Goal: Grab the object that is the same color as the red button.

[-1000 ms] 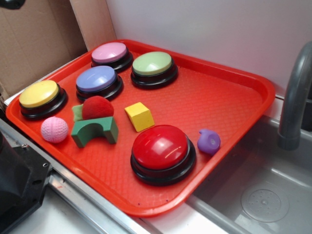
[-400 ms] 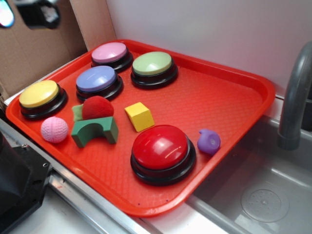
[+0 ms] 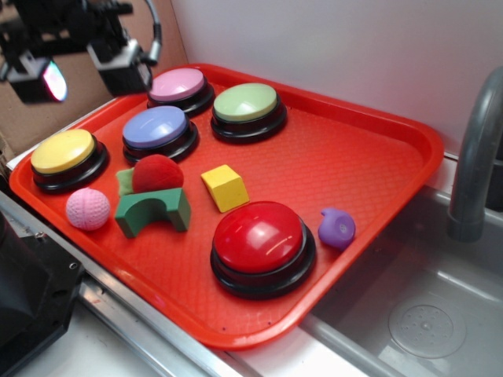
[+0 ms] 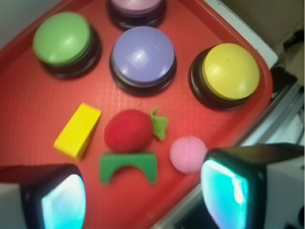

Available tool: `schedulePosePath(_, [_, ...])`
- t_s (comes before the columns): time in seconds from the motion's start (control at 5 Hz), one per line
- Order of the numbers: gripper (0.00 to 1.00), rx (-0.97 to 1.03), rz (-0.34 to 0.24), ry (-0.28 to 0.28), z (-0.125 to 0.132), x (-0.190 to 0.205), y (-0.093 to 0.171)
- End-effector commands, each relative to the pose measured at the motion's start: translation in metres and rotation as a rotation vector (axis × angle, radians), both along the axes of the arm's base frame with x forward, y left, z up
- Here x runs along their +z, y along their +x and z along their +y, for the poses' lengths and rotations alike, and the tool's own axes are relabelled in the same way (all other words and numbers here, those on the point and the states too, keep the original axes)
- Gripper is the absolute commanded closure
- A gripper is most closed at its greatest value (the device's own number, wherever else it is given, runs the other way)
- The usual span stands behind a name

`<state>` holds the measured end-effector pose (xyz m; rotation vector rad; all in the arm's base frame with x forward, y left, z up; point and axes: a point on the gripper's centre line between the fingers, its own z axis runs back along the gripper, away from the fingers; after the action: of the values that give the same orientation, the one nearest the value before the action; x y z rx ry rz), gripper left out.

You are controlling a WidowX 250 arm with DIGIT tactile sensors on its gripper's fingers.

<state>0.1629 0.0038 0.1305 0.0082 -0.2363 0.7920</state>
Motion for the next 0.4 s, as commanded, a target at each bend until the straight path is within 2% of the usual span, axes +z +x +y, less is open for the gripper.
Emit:
schedulePosePath(0.0, [0.0,0.092,-0.071,0.074,0.018,-0.054,0.027])
schedulePosePath(0.2, [0.0,0.066,-0.082,0.045,0.016,-0.072,0.03])
